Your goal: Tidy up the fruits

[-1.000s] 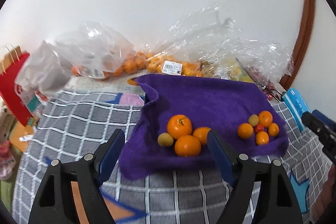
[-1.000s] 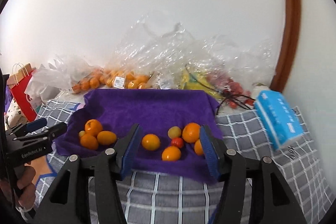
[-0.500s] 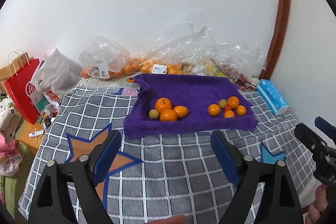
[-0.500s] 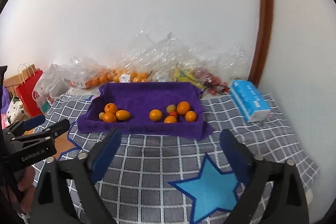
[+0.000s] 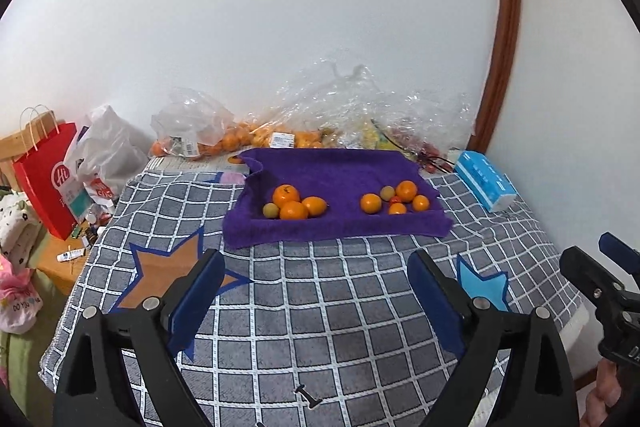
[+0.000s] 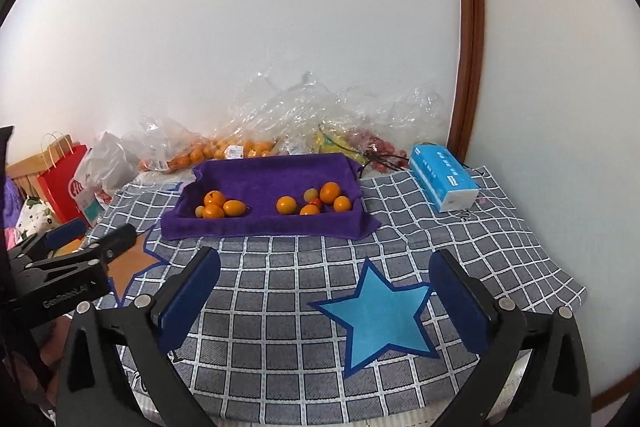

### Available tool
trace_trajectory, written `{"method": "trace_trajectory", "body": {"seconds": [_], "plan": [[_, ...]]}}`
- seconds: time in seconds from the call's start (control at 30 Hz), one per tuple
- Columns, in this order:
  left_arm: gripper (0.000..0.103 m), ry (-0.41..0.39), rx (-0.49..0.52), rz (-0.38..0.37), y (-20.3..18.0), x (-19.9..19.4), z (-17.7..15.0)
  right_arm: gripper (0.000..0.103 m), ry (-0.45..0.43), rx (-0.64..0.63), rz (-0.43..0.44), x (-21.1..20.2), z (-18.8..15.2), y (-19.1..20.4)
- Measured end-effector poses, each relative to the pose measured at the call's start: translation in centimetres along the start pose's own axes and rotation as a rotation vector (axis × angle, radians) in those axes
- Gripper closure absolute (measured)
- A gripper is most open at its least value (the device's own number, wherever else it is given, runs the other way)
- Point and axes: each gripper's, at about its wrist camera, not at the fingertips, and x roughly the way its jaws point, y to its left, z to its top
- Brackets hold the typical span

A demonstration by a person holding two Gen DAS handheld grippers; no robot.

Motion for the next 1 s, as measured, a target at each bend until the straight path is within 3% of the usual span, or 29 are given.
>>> {"method": "trace_trajectory", "body": {"seconds": [1.0], "plan": [[0.010, -0.001, 0.009, 0.000, -0.8, -1.0, -0.1, 0.001, -0.037, 0.012, 0.019, -2.4, -0.5, -0.6]]}}
